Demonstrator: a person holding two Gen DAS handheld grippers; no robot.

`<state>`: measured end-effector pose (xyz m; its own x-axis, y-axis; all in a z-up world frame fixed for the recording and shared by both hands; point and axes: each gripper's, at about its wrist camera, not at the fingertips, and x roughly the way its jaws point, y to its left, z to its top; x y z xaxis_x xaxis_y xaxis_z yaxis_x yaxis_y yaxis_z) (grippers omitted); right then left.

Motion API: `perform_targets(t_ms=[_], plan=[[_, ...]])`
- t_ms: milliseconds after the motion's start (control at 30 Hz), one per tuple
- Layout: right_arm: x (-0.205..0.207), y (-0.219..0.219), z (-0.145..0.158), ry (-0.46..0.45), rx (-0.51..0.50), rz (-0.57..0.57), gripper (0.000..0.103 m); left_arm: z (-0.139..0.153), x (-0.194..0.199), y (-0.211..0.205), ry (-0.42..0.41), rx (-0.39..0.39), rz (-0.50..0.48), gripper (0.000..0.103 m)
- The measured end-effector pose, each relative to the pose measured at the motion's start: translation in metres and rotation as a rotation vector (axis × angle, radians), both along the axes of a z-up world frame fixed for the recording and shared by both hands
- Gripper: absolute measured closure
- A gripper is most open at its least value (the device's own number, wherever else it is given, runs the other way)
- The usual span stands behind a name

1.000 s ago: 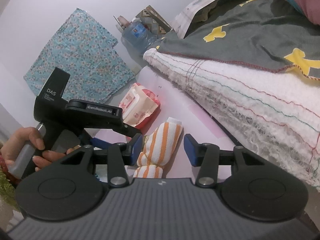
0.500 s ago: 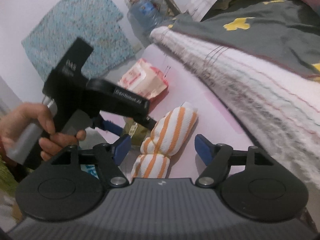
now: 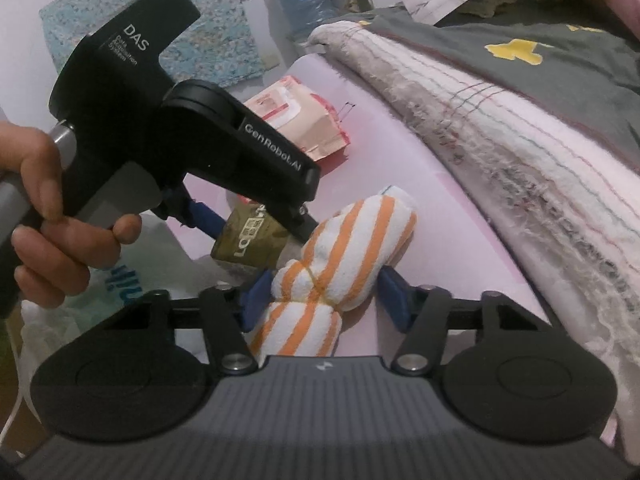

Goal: Organize soft objects
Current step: 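Close right tool on the striped cloth toy while left tool grasps the gold packet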

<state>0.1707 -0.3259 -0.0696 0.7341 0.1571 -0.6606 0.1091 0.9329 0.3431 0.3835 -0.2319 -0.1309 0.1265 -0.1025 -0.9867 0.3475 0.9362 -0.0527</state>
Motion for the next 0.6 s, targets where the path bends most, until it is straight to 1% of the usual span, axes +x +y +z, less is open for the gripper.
perform_targets(t_ms=[100,300,433,600], plan=[[-0.002,-0.004,-0.001,-0.005,0.032,-0.018,0.055,0.007,0.0,0.004,-0.015,-0.012,0.004,0.028],[-0.012,-0.02,0.0,-0.041,0.178,-0.06,0.057,0.029,-0.002,0.015,-0.01,-0.073,0.025,0.029],[-0.02,-0.024,0.016,-0.088,0.203,-0.072,0.057,0.052,-0.008,0.024,-0.026,-0.133,0.033,0.029],[-0.032,-0.02,0.045,-0.152,0.21,-0.053,0.057,0.088,-0.022,0.037,-0.066,-0.202,0.034,0.029]])
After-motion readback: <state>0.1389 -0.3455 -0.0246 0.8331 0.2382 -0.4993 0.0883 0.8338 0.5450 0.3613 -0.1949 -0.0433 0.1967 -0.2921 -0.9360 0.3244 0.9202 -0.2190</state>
